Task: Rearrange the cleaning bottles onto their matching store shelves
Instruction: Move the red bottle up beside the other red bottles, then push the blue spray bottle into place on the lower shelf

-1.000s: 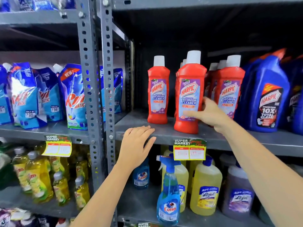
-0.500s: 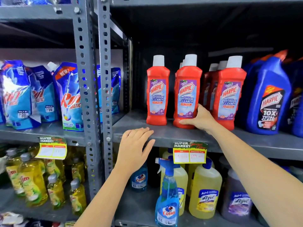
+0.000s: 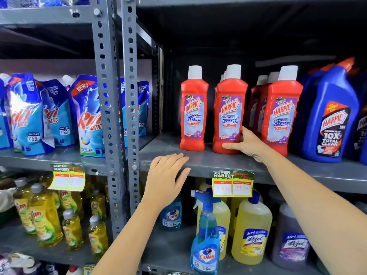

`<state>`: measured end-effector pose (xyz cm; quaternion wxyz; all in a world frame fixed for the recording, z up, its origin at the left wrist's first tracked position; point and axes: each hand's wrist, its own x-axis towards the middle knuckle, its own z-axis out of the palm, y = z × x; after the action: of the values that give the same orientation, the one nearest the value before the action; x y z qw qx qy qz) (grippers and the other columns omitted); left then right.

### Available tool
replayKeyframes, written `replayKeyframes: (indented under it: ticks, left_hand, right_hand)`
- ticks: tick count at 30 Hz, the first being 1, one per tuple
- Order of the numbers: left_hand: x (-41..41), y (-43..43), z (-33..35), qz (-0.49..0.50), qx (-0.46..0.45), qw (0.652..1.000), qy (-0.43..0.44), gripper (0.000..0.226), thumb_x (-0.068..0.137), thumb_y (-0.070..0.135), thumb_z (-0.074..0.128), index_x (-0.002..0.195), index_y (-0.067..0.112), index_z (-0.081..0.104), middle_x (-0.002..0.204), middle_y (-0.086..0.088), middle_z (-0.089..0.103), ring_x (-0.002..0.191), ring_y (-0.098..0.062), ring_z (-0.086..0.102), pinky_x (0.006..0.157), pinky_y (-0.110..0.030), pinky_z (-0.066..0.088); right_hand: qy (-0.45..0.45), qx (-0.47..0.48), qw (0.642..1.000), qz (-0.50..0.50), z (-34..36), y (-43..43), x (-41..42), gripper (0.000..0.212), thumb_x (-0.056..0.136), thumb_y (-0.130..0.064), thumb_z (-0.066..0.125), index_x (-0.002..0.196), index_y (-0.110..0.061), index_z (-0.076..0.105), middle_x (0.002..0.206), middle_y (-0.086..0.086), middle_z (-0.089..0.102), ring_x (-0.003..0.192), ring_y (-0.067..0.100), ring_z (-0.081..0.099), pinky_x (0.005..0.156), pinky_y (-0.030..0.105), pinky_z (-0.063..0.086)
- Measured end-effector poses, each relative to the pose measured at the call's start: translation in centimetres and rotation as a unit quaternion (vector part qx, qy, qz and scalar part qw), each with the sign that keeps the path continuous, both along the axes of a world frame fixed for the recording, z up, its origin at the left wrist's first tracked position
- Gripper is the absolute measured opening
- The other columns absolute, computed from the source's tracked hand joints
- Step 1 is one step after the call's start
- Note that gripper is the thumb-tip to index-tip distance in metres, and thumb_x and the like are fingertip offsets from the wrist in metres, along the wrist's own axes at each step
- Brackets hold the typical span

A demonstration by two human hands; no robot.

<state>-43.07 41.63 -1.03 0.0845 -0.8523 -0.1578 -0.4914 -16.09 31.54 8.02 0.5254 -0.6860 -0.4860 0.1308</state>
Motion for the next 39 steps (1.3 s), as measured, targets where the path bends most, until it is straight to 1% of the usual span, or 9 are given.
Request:
replayKeyframes:
  ticks: [9, 14, 16, 20, 23, 29, 32, 34, 39]
  left_hand:
    - [0.1, 0.1, 0.1, 0.003, 0.004, 1.000, 0.006, 0.040, 0.101, 0.037, 0.042, 0.123, 0.014, 0.067, 0.125, -0.001, 0.066, 0.116, -0.019, 0.057, 0.099, -0.036, 0.036]
    - [-0.1, -0.1, 0.1, 0.003, 0.006, 1.000, 0.016, 0.040, 0.102, 0.035, 0.041, 0.127, 0.012, 0.063, 0.127, -0.003, 0.063, 0.118, -0.023, 0.055, 0.101, -0.038, 0.035]
    - [-0.4, -0.1, 0.0, 0.004, 0.008, 1.000, 0.026, 0.044, 0.102, 0.034, 0.039, 0.134, 0.010, 0.058, 0.137, -0.005, 0.057, 0.129, -0.025, 0.048, 0.110, -0.041, 0.029]
    - [-1.5, -0.9, -1.8, -0.002, -0.004, 1.000, 0.031, 0.053, 0.103, 0.033, 0.038, 0.149, 0.008, 0.039, 0.157, -0.009, 0.031, 0.148, -0.025, 0.020, 0.119, -0.048, 0.012]
    - [-2.5, -1.8, -5.5, -0.001, -0.027, 0.999, 0.023, 0.054, 0.102, 0.029, 0.040, 0.150, 0.006, 0.035, 0.160, -0.014, 0.023, 0.149, -0.028, 0.013, 0.120, -0.046, 0.008]
    - [-5.6, -1.1, -20.7, 0.031, -0.173, 0.958, 0.227, 0.061, 0.106, 0.050, 0.017, 0.151, 0.015, 0.037, 0.161, -0.001, 0.019, 0.149, -0.019, 0.012, 0.118, -0.040, 0.009]
    - [-7.3, 0.2, -27.2, 0.052, -0.238, 0.909, 0.339, 0.076, 0.102, 0.064, 0.009, 0.152, 0.014, 0.036, 0.158, 0.000, 0.019, 0.146, -0.021, 0.022, 0.116, -0.028, -0.002]
    - [-7.9, 0.5, -29.5, 0.059, -0.261, 0.881, 0.390, 0.071, 0.103, 0.062, 0.020, 0.147, 0.011, 0.045, 0.153, 0.000, 0.032, 0.139, -0.022, 0.038, 0.116, -0.022, -0.004]
    - [-7.7, 0.8, -31.9, 0.072, -0.246, 0.892, 0.373, 0.071, 0.100, 0.061, 0.028, 0.151, 0.011, 0.037, 0.157, -0.003, 0.031, 0.145, -0.016, 0.019, 0.115, -0.026, 0.005]
  right_hand:
    - [-0.003, 0.006, 1.000, -0.007, -0.1, 0.1, 0.3, 0.084, 0.070, -0.012, 0.086, 0.142, -0.015, 0.043, 0.136, 0.006, 0.060, 0.120, 0.018, 0.058, 0.104, 0.035, 0.046]
    - [-0.044, -0.011, 0.998, -0.052, -0.2, -0.6, -0.1, 0.107, 0.045, -0.052, 0.090, 0.136, -0.019, 0.045, 0.130, -0.001, 0.061, 0.118, 0.018, 0.059, 0.105, 0.042, 0.047]
    - [-0.065, 0.012, 0.991, -0.113, 0.2, -1.4, -0.9, 0.102, 0.054, -0.052, 0.089, 0.139, -0.016, 0.045, 0.125, -0.001, 0.060, 0.114, 0.018, 0.059, 0.102, 0.037, 0.048]
    - [-0.039, 0.317, 0.928, -0.194, 0.3, -5.5, -5.3, 0.052, 0.080, -0.033, 0.077, 0.122, -0.007, 0.060, 0.103, 0.000, 0.071, 0.093, 0.007, 0.065, 0.078, 0.016, 0.049]
    - [-0.075, 0.459, 0.869, -0.167, -2.9, -9.3, -9.3, 0.009, 0.089, -0.022, 0.064, 0.098, -0.020, 0.062, 0.083, -0.012, 0.063, 0.076, 0.013, 0.063, 0.064, 0.031, 0.053]
    - [-0.045, 0.269, 0.950, -0.154, -17.1, -9.8, -12.4, 0.021, 0.086, -0.012, 0.067, 0.082, -0.032, 0.062, 0.077, -0.025, 0.067, 0.068, -0.001, 0.061, 0.062, 0.009, 0.045]
    - [-0.006, 0.082, 0.984, -0.159, -24.1, -8.7, -11.7, 0.009, 0.085, -0.019, 0.071, 0.092, -0.022, 0.067, 0.078, -0.011, 0.067, 0.070, 0.012, 0.063, 0.063, 0.022, 0.054]
    - [-0.007, 0.004, 0.989, -0.147, -26.6, -8.2, -11.6, 0.023, 0.082, -0.038, 0.072, 0.099, -0.024, 0.064, 0.084, -0.011, 0.066, 0.074, 0.011, 0.064, 0.067, 0.037, 0.057]
    - [-0.078, -0.083, 0.983, -0.143, -28.3, -6.7, -11.8, 0.049, 0.073, -0.046, 0.080, 0.114, -0.029, 0.059, 0.095, -0.014, 0.069, 0.086, 0.006, 0.067, 0.072, 0.029, 0.057]
